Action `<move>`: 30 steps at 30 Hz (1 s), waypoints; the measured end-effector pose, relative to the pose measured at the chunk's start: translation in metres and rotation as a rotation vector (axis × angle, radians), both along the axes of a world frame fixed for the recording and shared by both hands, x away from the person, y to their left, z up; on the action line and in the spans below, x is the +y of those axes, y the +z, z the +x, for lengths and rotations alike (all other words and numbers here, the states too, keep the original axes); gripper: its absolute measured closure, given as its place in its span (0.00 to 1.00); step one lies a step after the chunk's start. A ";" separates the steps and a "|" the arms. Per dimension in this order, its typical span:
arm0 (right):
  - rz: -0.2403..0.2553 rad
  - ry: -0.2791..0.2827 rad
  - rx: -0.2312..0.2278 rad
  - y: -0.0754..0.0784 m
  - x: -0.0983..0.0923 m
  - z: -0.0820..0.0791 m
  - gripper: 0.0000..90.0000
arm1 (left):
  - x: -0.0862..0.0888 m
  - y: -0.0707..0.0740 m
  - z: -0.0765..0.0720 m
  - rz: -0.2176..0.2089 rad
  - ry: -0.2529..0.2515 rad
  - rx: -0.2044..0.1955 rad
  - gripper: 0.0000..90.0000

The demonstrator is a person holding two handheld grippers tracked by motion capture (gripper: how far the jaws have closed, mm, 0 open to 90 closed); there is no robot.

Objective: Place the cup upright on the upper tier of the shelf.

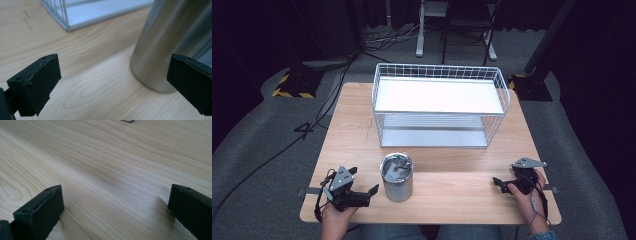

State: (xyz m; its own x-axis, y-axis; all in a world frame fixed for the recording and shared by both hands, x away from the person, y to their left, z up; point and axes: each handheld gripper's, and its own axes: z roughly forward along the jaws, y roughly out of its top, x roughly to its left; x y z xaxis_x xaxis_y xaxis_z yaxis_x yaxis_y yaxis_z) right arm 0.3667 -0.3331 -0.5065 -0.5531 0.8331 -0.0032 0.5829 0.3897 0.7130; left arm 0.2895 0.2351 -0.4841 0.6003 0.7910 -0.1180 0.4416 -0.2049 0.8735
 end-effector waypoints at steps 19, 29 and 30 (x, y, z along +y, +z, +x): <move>-0.001 0.000 -0.001 0.000 0.000 0.000 0.01 | -0.008 0.022 -0.038 -0.087 -0.069 -0.147 0.00; 0.000 0.000 0.000 0.000 0.000 0.000 0.01 | -0.026 0.030 -0.048 -0.126 -0.100 -0.183 0.00; 0.000 0.000 0.000 0.000 0.000 0.000 0.01 | -0.027 0.030 -0.048 -0.124 -0.103 -0.184 0.00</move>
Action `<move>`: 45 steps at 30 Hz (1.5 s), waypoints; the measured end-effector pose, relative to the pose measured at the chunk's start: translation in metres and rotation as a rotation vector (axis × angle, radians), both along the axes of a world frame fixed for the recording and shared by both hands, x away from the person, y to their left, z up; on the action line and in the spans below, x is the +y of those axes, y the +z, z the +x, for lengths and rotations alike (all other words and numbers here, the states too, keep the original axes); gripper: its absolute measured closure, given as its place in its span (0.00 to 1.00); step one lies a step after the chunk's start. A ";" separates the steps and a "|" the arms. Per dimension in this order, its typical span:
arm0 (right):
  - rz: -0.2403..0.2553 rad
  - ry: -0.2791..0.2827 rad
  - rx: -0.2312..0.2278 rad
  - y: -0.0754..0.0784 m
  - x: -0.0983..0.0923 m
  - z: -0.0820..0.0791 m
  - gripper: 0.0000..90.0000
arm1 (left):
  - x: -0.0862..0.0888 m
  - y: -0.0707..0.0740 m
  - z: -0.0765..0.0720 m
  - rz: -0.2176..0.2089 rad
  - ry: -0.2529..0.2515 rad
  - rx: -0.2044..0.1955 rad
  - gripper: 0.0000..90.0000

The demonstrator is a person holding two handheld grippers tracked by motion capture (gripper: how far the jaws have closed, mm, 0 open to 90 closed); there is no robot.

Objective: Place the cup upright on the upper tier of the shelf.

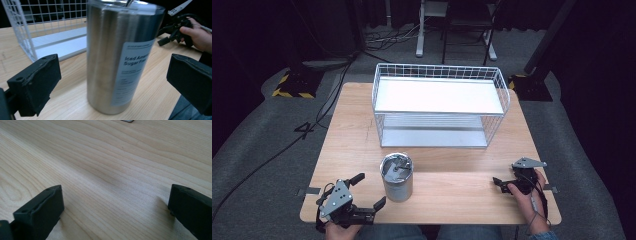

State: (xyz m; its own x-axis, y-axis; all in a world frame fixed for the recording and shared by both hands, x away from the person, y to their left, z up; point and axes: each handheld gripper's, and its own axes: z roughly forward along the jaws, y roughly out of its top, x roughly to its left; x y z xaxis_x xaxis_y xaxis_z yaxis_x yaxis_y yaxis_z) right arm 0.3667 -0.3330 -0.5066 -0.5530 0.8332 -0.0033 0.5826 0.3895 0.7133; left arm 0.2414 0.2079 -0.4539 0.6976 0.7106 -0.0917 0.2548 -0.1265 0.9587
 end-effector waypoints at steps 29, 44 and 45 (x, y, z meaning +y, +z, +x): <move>-0.005 0.004 -0.012 0.000 0.000 -0.002 0.03 | -0.050 -0.013 0.027 -0.026 0.037 -0.001 0.00; -0.005 0.004 -0.012 0.000 0.001 -0.002 0.03 | -0.065 -0.028 0.045 0.014 0.057 0.024 0.00; -0.005 0.004 -0.012 0.000 0.001 -0.002 0.03 | -0.065 -0.028 0.045 0.014 0.057 0.024 0.00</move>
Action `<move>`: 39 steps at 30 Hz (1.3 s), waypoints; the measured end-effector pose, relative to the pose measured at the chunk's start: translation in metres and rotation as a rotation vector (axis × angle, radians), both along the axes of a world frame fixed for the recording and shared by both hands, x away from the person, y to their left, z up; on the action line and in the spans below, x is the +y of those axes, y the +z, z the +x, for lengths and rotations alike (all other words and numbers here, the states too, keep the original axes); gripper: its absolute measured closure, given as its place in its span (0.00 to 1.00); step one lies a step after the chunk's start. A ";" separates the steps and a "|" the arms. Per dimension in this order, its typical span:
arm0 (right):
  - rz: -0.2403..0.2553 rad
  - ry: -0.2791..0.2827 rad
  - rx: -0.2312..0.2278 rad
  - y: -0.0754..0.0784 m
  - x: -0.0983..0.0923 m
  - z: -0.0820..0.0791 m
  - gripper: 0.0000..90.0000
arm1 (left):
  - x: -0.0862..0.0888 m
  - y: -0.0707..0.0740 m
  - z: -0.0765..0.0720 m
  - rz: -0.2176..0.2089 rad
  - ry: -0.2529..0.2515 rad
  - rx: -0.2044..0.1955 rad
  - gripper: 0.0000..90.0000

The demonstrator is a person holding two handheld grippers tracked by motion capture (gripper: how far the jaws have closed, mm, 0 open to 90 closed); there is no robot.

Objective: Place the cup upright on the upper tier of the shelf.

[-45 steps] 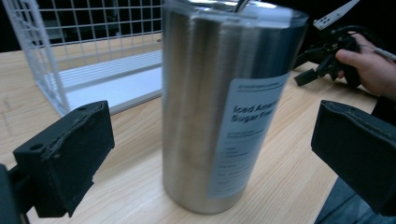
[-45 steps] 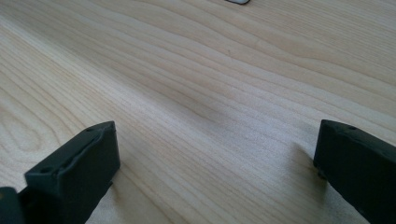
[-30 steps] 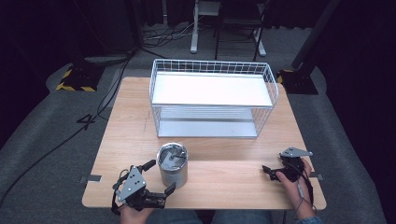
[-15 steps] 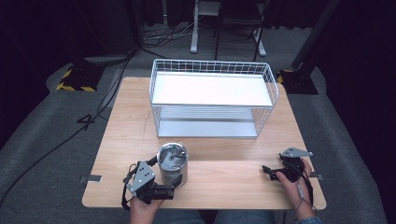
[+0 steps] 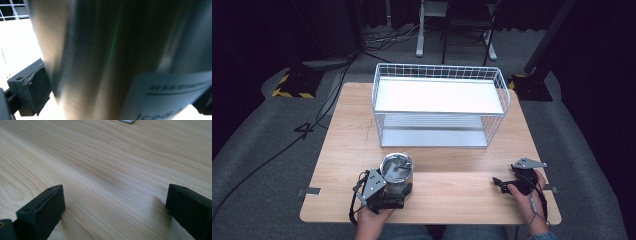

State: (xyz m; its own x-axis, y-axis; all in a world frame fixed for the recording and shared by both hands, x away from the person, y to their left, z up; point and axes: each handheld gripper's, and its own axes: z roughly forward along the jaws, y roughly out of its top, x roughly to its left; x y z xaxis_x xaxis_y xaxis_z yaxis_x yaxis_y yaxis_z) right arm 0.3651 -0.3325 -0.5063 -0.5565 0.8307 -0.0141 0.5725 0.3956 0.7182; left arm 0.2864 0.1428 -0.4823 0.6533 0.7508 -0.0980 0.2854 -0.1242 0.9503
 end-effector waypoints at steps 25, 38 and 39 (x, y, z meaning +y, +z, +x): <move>0.000 0.000 0.000 0.000 0.000 0.000 0.03 | -0.002 -0.002 0.000 0.061 -0.019 -0.009 0.04; 0.003 -0.003 0.003 0.000 0.000 0.001 0.03 | -0.006 0.033 0.002 0.039 -0.046 -0.006 0.04; 0.003 -0.003 0.004 0.000 0.000 0.001 0.02 | -0.007 0.038 0.002 0.039 -0.045 -0.006 0.04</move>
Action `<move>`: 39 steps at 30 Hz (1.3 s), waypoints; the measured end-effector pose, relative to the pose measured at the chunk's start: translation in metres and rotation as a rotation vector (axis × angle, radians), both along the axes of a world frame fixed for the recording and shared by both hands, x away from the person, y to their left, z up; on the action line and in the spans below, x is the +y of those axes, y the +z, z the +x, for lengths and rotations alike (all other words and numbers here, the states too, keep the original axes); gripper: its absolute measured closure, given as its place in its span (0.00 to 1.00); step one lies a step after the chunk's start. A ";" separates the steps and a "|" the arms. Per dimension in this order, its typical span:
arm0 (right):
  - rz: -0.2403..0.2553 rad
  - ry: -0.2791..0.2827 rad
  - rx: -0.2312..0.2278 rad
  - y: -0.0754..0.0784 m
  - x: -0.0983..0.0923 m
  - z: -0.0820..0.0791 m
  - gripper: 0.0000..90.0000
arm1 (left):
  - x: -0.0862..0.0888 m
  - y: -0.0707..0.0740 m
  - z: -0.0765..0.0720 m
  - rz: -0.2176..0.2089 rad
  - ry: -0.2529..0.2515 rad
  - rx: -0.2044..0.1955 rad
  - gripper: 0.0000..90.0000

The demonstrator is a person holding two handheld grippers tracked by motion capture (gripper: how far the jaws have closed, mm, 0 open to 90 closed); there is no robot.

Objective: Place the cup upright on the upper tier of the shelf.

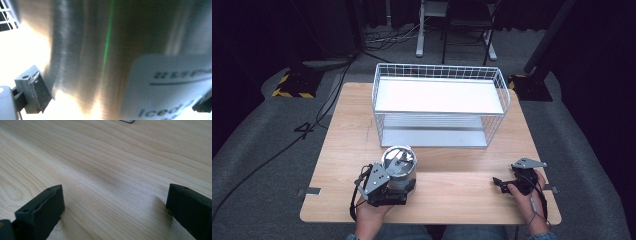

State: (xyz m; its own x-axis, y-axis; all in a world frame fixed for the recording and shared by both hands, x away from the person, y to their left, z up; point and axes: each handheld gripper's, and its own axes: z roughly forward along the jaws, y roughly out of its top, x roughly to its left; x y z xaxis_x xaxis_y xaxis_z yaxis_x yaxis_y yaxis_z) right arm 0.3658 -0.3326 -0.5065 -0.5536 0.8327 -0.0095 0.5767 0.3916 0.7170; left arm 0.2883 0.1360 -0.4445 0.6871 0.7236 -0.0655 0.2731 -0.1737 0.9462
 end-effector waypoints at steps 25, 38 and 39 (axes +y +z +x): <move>0.001 -0.004 0.005 0.000 0.000 0.001 0.01 | 0.007 0.090 0.019 -0.008 -0.031 -0.018 0.04; 0.000 -0.008 0.005 0.000 0.000 0.001 0.01 | 0.008 0.131 0.047 -0.033 -0.036 -0.001 0.04; 0.000 -0.009 0.005 0.000 0.000 0.001 0.01 | 0.006 0.136 0.051 -0.026 -0.027 -0.010 0.04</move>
State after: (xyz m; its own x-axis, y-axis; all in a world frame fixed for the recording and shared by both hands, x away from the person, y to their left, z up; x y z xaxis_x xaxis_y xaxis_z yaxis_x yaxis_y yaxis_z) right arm 0.3665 -0.3323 -0.5067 -0.5464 0.8375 -0.0067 0.5839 0.3867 0.7139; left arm 0.3389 0.1423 -0.3090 0.7070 0.7030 -0.0773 0.2591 -0.1557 0.9532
